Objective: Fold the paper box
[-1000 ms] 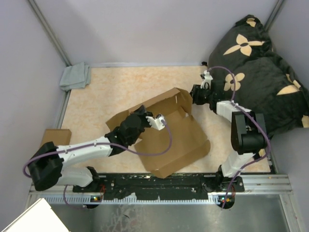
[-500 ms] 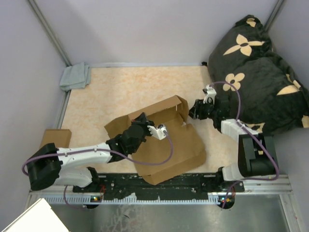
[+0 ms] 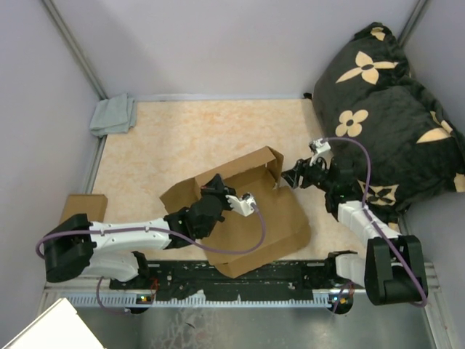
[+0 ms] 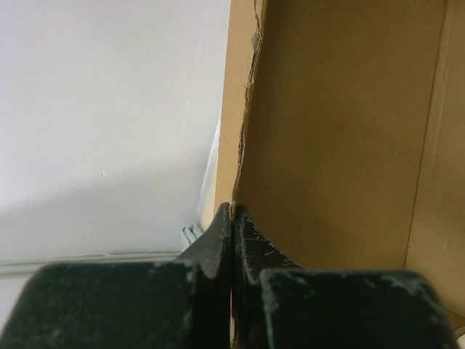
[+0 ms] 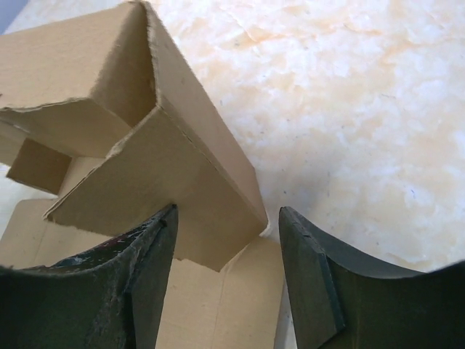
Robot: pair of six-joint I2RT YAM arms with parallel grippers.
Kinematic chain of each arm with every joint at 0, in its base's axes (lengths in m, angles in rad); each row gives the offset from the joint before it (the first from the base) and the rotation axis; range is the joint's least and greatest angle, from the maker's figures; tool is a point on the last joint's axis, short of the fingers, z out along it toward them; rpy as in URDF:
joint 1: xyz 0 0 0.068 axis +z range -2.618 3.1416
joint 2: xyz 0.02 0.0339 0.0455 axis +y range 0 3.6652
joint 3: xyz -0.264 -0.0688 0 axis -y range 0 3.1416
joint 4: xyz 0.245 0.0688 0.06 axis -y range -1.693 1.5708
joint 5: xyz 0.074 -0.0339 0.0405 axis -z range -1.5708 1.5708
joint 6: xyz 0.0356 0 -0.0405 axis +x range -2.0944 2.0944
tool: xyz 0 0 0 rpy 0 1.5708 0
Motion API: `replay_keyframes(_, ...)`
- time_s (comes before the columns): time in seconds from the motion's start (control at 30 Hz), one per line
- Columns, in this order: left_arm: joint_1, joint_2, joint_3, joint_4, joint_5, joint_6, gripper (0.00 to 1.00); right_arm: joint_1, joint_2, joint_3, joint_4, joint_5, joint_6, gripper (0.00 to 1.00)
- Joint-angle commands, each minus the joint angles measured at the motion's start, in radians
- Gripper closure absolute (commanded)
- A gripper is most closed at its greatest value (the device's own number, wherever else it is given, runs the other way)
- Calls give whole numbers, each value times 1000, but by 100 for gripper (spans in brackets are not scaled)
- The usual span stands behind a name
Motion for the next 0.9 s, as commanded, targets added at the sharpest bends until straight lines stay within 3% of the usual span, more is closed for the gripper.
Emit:
replay_keyframes(0.0, -12, -11, -8, -73, 13, -61, 100, 7, 14, -26, 205, -131, 16, 41)
replay_keyframes(0.2, -21, 4, -1, -80, 28, -63, 100, 41, 91, -19, 343, -174, 21, 40)
replay_keyframes(0.5, -27, 29, 1, -77, 29, -62, 100, 135, 155, -20, 385, -70, -18, 46)
replay_keyframes(0.87, -37, 50, 1, -76, 24, -74, 100, 224, 163, -69, 460, 188, 5, 78)
